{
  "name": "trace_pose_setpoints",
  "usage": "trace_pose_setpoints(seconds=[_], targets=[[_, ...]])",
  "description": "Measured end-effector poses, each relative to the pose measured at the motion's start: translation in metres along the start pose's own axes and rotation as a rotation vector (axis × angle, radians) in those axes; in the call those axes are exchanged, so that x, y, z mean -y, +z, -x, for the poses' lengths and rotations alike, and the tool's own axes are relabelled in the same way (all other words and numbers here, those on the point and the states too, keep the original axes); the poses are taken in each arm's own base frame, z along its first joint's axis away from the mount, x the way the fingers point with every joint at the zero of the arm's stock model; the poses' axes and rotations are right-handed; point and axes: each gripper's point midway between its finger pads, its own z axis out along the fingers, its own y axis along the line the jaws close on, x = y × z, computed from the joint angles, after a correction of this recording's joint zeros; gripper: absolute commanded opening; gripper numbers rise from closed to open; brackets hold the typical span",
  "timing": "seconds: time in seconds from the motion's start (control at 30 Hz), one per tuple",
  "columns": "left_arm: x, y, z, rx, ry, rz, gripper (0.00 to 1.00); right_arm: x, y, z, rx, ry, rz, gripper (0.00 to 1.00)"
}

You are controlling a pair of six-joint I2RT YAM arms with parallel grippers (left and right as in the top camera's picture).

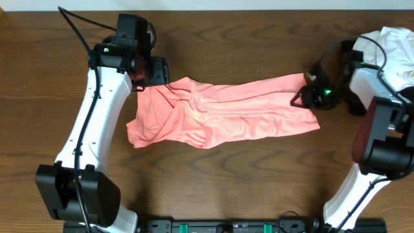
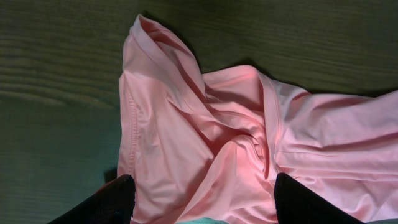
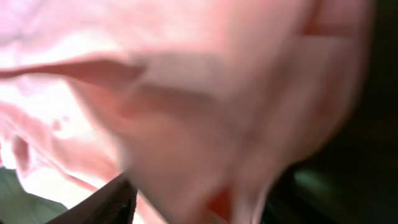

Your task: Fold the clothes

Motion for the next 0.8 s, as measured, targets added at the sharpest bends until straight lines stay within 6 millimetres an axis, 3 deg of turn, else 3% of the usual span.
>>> trace_pose_setpoints(seconds=[0.13,0.27,0.57,0.8], targets=[[0.0,0.0,0.0,0.0,0.0,0.0,0.72,-0.011,0.009,0.001,-0.008,-0.009,0.003,0.33],[0.0,0.0,0.0,0.0,0.0,0.0,0.72,-0.007,0.012,-0.003,-0.022,0.025,-0.027,0.13],[0.0,0.0,0.0,0.0,0.0,0.0,0.72,0.013,0.002,-0.009,-0.017,0.136,-0.045,0.01],[0.0,0.0,0.001,0.003,0.0,-0.001,0.72,0.042,-0.023,-0.015,0.003,0.24,-0.065,0.02]])
